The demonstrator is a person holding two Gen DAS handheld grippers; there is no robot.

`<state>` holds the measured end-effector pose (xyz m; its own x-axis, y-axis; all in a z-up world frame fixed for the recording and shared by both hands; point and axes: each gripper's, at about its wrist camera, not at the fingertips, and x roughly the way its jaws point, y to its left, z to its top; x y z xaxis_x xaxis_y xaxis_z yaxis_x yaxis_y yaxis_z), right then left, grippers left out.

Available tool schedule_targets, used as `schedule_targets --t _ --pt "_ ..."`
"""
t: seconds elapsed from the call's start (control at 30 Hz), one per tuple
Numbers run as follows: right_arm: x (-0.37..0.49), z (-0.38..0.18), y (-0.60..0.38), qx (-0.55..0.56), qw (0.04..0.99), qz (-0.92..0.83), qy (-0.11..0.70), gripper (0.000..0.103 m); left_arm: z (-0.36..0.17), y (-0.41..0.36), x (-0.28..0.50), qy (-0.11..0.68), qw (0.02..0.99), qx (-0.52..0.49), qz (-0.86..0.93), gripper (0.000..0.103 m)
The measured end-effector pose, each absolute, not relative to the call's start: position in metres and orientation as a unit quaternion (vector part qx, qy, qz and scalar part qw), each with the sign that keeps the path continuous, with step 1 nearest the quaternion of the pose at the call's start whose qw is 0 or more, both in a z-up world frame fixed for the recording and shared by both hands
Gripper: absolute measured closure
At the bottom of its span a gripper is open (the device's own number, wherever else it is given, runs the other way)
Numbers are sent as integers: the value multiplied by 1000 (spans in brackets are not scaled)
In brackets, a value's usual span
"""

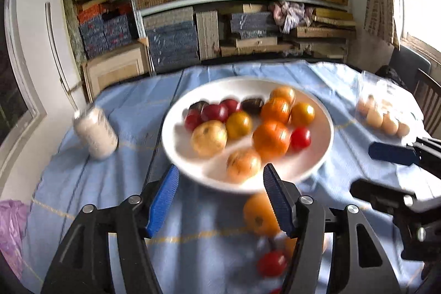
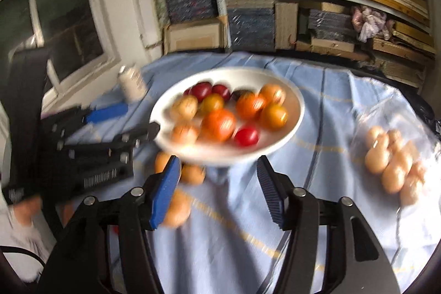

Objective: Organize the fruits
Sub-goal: 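Move the left tool to an orange fruit while the right tool grasps a pale round fruit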

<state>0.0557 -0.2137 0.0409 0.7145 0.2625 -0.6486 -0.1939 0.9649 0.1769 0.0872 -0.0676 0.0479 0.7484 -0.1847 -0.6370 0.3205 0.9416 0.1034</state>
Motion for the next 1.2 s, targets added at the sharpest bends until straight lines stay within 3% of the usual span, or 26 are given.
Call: schedule_targets --t 0.27,0.67,0.8,0.9,0.97,1.2 --pt "53 11 -182 13 903 166 396 46 27 -46 79 351 916 75 -180 39" --pt "74 -2 -169 23 886 188 422 46 10 -86 91 372 897 106 -215 38" --pt "79 -3 -168 28 887 190 420 54 8 -77 97 382 895 83 -216 37" --pt "83 -3 -169 35 885 192 422 55 8 -72 98 386 893 81 -214 42" --pt "83 -4 -169 37 883 196 425 55 6 -70 97 394 889 76 -222 52" --pt "87 -6 -170 51 879 202 429 61 3 -61 105 409 883 54 -225 60"
